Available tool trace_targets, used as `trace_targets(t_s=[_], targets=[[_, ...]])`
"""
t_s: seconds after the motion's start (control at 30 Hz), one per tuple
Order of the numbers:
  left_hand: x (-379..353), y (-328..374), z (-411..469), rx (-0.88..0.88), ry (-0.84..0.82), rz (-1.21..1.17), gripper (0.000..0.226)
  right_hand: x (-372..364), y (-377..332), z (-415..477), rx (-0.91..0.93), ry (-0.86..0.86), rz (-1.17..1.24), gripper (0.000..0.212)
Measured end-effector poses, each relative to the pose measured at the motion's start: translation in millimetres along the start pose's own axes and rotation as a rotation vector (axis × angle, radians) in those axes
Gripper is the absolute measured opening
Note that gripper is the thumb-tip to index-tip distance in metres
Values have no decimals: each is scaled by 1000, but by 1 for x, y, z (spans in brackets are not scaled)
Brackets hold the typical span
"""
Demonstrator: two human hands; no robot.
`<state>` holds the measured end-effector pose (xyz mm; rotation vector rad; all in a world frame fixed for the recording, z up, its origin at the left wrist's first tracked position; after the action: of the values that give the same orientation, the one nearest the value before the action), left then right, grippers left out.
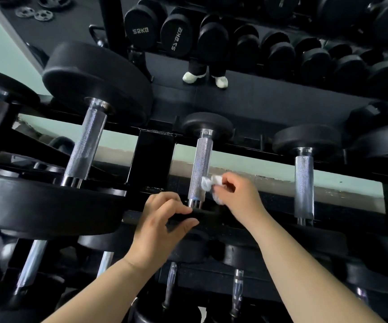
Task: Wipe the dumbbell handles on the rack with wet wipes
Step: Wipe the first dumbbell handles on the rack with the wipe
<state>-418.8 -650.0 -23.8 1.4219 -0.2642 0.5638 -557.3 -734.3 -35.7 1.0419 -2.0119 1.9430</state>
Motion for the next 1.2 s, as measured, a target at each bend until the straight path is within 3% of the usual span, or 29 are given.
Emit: trace_targets(t_s=[0.07, 0.13, 0.23, 0.47, 0.53, 0.67, 0.73, 0.83, 0.9, 0.97, 1.03, 1.13, 1.2], targets=[[0, 0, 0, -4, 7, -15, 14, 23, -12, 15, 63, 218, 16, 13], [0, -1, 1, 3, 2, -29, 14, 33, -35, 35, 169, 309, -89, 12], [0, -2, 2, -3, 3, -29, 14, 20, -52, 57, 299, 176, -307, 22], [-1, -4, 3, -38, 16, -47, 15, -11, -42, 21, 413, -189, -379, 15], [0, -3, 3, -47, 23, -56, 15, -7, -50, 26, 458, -158, -414, 16], [0, -3, 4, -67, 33, -57, 16, 18, -67, 57, 553, 217, -662, 25], [0, -4, 5, -73, 39, -51, 16, 23, -66, 56, 563, 295, -666, 27], [1, -4, 4, -75, 42, -56, 16, 10, -56, 36, 620, 138, -580, 37], [0, -3, 3, -85, 47, -47, 16, -7, -53, 17, 695, -67, -588, 34], [0, -2, 1, -85, 54, -47, 16, -15, -56, 9, 757, -163, -609, 30], [0, -3, 1, -75, 55, -54, 16, -10, -58, 19, 741, -126, -609, 28], [0, -3, 0, -74, 51, -56, 16, 9, -58, 40, 630, 64, -578, 22], [0, -4, 1, -66, 43, -69, 16, 9, -53, 38, 613, 71, -521, 30]])
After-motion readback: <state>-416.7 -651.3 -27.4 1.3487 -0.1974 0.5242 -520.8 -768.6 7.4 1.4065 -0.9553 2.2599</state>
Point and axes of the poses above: each hand's wrist, its own z-axis towards the middle knuckle, its own x-axis out of the back of the hand, y = z × x, the point moved 8 cm from there along z, towards the middle knuckle, and after that the axes turned 9 degrees about x, right-handed, at the moved point
